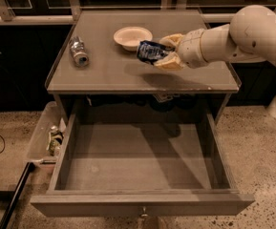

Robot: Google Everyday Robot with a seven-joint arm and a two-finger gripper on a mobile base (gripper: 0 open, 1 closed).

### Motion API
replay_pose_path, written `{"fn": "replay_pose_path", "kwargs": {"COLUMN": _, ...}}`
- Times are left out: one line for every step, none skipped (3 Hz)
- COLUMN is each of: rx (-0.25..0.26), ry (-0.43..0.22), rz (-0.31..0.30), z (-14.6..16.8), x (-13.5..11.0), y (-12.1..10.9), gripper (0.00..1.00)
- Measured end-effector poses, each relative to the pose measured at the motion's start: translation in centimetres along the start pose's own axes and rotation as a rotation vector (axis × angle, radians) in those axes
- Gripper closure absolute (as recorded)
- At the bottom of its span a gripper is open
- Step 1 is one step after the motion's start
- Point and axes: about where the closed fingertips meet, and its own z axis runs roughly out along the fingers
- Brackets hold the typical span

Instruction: Pick pepsi can from top drawer and place on counter

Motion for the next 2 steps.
{"fn": "replay_pose_path", "kwargs": {"rx": -0.016, "ry": -0.028, "rz": 0.064, "z": 1.44, "x": 0.77, "y": -1.3, "gripper": 1.0}}
{"fn": "replay_pose_path", "kwargs": {"rx": -0.036, "ry": -0.034, "rz": 0.139, "z": 2.12, "x": 1.56, "y": -2.25, "gripper": 1.0}}
